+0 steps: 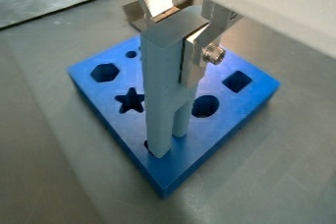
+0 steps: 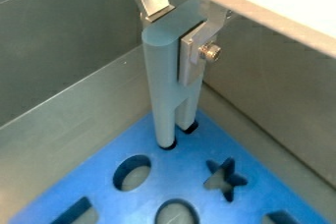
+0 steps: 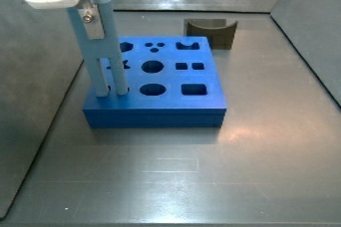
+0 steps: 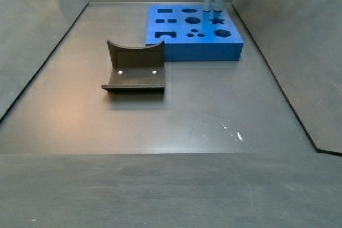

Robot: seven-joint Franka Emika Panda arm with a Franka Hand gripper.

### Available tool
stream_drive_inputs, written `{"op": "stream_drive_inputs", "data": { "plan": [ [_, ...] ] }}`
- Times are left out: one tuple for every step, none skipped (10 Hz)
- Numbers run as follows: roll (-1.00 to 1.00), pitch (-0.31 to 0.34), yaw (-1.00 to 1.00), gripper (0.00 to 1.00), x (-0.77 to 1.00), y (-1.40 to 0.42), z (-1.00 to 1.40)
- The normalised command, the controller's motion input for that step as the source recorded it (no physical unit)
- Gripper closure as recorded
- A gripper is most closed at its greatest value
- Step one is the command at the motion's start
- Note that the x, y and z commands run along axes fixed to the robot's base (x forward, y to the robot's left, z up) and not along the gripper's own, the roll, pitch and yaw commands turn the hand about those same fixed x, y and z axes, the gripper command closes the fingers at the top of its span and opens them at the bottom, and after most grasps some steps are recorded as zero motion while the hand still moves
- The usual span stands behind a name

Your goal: Insert the square-circle object.

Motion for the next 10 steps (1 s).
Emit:
{"op": "stream_drive_inputs", "data": {
  "plan": [
    [-0.01,0.0,-0.36,1.0,0.0,0.03,-0.23],
    [0.0,0.0,-0.31,1.0,0.0,0.1,-0.21],
    [0.0,0.0,-0.37,1.0,0.0,0.11,-0.21],
    [0.0,0.0,-0.21,1.0,0.0,0.09,-0.31],
    [0.0,0.0,-0.07,1.0,0.04,0.04,-0.38],
    [0.0,0.0,0.0,1.0,0.11,0.0,-0.44],
    [0.0,0.0,0.0,1.0,0.07,0.0,-0.53],
    [-0.02,-0.027,0.0,1.0,0.02,0.0,-0.55],
    [-0.08,-0.061,0.0,1.0,0.0,0.0,-0.55],
    [-0.06,-0.051,0.0,1.0,0.0,0.0,-0.45]
  ]
}}
